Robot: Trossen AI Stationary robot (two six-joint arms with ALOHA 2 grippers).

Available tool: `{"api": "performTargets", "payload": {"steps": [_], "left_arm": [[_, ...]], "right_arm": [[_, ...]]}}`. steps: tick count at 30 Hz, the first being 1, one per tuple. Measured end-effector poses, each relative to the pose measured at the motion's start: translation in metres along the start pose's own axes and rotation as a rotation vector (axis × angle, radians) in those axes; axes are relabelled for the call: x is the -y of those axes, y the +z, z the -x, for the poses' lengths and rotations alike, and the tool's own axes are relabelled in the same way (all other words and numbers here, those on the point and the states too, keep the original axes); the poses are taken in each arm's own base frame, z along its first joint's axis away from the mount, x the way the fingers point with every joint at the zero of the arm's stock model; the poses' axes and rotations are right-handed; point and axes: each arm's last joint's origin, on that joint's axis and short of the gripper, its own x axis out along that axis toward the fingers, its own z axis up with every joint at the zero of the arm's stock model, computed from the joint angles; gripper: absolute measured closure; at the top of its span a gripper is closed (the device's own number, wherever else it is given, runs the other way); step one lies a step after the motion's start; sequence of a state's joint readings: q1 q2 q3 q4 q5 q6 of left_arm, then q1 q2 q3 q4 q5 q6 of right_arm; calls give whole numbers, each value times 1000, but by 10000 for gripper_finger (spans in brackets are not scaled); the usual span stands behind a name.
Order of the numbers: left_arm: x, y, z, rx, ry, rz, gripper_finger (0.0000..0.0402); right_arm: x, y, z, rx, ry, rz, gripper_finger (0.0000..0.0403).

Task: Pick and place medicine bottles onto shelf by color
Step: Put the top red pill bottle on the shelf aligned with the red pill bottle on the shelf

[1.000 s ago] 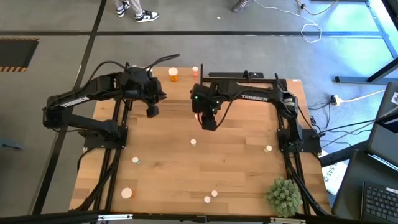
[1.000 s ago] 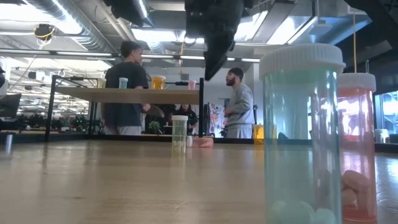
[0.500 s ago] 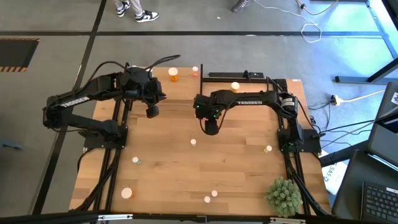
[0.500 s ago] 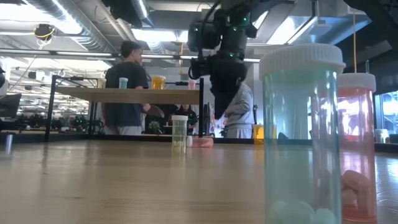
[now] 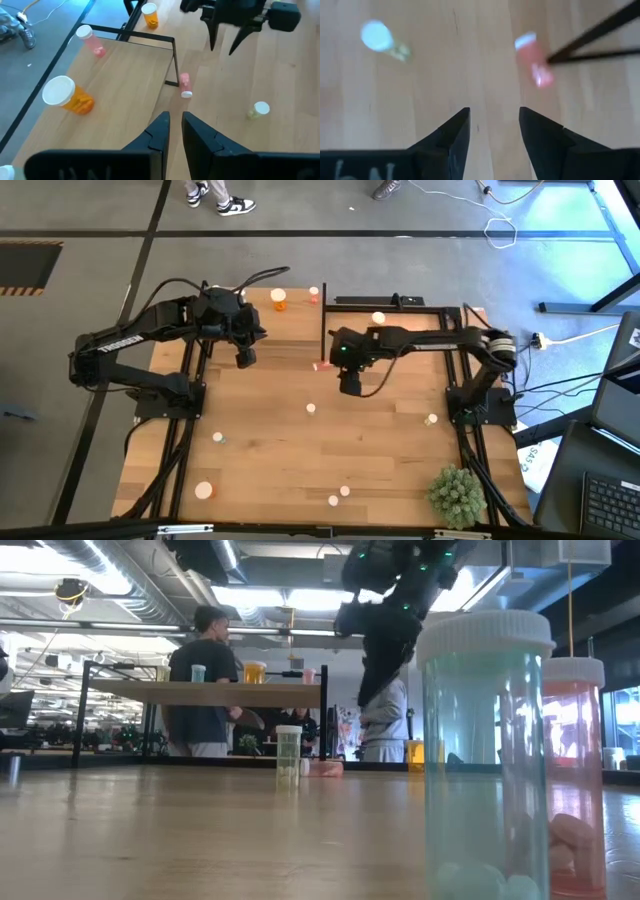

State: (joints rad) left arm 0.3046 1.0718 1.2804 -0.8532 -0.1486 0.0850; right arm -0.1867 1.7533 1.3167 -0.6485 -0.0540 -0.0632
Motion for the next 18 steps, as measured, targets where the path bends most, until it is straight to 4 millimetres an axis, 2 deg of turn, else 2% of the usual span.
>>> {"api": "performTargets", "payload": {"steps": [7, 13, 18], "left_arm": [[0, 0, 0, -1, 7, 5, 358], [-2, 0, 0, -4, 54, 27, 358], [-2, 0, 0, -5, 68, 26, 358]], "right_arm": [[-1, -12, -11, 207, -6, 121, 230], [1, -19, -22, 263, -50, 277, 230], [8, -20, -27, 285, -137, 271, 230]]}}
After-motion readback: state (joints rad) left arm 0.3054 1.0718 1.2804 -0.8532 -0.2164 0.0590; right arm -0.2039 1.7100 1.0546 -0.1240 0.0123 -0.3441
